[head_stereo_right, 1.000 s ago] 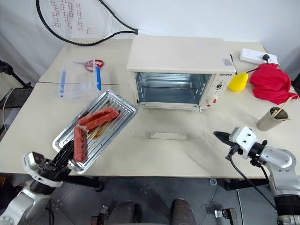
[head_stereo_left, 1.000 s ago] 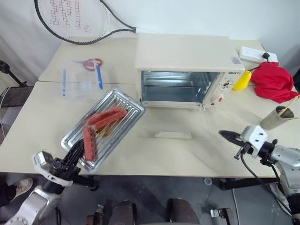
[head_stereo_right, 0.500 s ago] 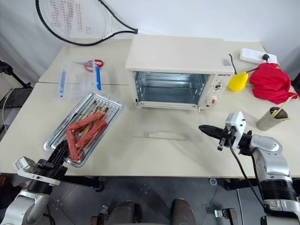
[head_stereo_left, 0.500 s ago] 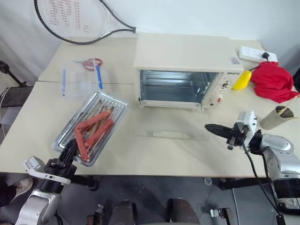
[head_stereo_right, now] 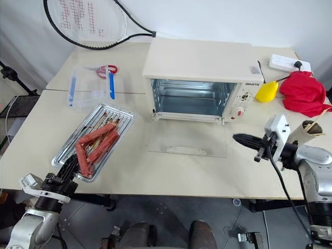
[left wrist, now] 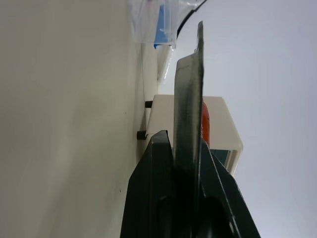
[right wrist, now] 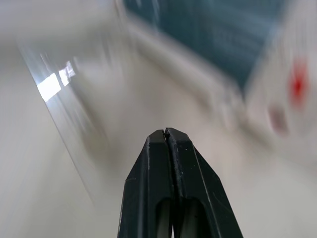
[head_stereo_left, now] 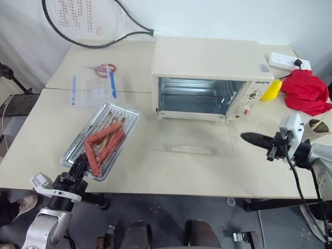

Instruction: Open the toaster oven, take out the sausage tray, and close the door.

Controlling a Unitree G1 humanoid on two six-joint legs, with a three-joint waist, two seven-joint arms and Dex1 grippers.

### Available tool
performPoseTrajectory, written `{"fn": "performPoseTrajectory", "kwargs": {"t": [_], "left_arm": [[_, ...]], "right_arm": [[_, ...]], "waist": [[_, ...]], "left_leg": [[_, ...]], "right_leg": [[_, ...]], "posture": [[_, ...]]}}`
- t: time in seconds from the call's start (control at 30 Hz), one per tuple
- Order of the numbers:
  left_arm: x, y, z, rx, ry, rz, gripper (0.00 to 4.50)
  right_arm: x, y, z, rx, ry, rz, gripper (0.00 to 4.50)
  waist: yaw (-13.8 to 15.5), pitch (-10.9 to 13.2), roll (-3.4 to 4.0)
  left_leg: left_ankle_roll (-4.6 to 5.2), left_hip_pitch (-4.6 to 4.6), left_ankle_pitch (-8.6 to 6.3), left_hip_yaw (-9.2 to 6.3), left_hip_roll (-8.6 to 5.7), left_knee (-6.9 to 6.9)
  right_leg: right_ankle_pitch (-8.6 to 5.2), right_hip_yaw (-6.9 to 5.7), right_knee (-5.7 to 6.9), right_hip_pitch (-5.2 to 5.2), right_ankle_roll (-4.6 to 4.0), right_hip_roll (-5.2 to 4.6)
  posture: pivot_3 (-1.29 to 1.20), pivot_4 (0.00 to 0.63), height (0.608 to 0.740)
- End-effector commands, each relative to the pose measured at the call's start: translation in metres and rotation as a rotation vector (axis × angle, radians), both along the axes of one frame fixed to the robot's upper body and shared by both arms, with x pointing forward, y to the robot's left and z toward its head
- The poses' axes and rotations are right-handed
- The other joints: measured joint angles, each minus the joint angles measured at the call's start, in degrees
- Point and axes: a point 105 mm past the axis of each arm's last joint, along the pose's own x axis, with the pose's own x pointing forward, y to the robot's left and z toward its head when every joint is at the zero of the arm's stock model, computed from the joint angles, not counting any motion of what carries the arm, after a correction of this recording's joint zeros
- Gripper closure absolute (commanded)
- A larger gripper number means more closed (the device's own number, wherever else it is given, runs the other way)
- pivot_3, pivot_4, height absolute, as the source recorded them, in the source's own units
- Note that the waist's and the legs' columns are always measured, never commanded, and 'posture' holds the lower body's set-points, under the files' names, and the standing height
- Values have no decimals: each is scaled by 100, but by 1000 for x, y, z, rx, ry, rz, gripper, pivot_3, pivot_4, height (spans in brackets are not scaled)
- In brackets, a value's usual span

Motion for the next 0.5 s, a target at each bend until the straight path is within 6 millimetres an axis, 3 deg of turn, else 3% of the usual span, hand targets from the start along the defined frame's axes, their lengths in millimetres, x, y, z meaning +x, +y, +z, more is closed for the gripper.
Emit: {"fn": "performPoseTrajectory", "kwargs": {"t": [0.03,0.17,0.33,0.5], "left_arm": [[0,-4,18,16,-70,-14,4500],[4,-6,20,6,-72,-12,4500],[5,-6,23,5,-81,-3,4500],[3,-4,24,14,-77,15,4500]], "right_arm": [[0,9,-12,-40,13,80,4458],[6,27,-25,-11,15,143,4458],[7,40,-13,91,-26,192,4458],[8,43,17,230,-76,166,4458]], "waist": [[-21,0,1],[-40,0,1],[-1,0,0],[1,0,0]], "left_leg": [[-1,1,1,0,2,0],[-3,7,2,3,8,0],[-3,0,2,-2,7,0],[-3,-3,2,-6,5,0]], "right_leg": [[0,-1,1,-1,0,3],[0,4,6,-2,-1,9],[1,1,-2,-3,-1,7],[1,-1,-2,-3,0,3]], "posture": [[0,150,740],[0,150,740],[0,150,740],[0,150,740]]}}
